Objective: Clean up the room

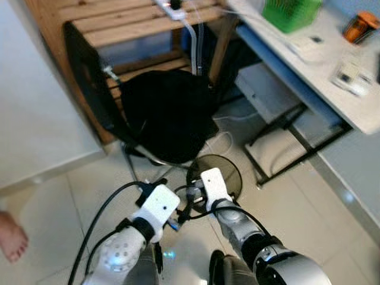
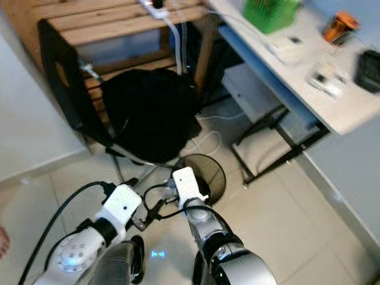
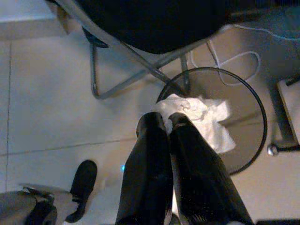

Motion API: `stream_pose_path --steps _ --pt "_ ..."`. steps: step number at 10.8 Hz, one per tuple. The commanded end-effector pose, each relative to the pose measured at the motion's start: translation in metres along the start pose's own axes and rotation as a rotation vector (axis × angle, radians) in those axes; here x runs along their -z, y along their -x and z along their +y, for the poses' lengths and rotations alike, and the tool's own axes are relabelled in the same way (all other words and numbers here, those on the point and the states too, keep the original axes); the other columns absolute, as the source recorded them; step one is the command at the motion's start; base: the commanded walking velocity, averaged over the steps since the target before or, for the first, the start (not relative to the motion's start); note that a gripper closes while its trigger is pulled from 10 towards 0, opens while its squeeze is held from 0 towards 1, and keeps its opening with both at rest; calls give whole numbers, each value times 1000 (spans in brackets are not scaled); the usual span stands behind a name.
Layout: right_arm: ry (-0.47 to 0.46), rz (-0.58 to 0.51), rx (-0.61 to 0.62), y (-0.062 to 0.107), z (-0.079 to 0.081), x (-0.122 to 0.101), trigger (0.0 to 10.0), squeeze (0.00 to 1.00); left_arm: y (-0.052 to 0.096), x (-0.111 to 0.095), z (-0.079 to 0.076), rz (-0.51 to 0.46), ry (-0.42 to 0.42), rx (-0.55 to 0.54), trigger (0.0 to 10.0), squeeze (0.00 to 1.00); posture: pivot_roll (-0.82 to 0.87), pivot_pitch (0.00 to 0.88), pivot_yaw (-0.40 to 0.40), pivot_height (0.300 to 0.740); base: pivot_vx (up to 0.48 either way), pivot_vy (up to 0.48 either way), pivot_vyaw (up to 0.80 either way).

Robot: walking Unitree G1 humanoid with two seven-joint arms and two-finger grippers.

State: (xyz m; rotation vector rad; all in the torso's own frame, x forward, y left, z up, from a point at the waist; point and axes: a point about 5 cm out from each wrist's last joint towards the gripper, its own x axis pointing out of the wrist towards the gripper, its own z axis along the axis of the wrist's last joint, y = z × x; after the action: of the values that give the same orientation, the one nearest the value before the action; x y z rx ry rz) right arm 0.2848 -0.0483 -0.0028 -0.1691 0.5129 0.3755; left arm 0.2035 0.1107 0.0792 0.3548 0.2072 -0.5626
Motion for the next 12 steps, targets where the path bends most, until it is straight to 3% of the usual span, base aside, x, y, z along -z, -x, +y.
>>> stream_pose_path --steps 1,6,9,12 --pt "-43 6 -102 0 45 -6 10000 0 2 4 -7 25 6 16 10000 0 309 259 -81 726 0 0 0" --pt "-67 3 -144 0 49 -6 10000 0 0 5 -10 31 4 20 10000 0 302 261 -83 726 0 0 -800" --pt "-42 1 -160 1 52 -4 10000 0 0 5 -12 28 -4 20 10000 0 300 265 -84 726 0 0 0" --pt "-44 6 -165 2 52 -3 10000 0 0 1 -8 -3 35 -16 10000 0 296 268 -88 726 446 0 0"
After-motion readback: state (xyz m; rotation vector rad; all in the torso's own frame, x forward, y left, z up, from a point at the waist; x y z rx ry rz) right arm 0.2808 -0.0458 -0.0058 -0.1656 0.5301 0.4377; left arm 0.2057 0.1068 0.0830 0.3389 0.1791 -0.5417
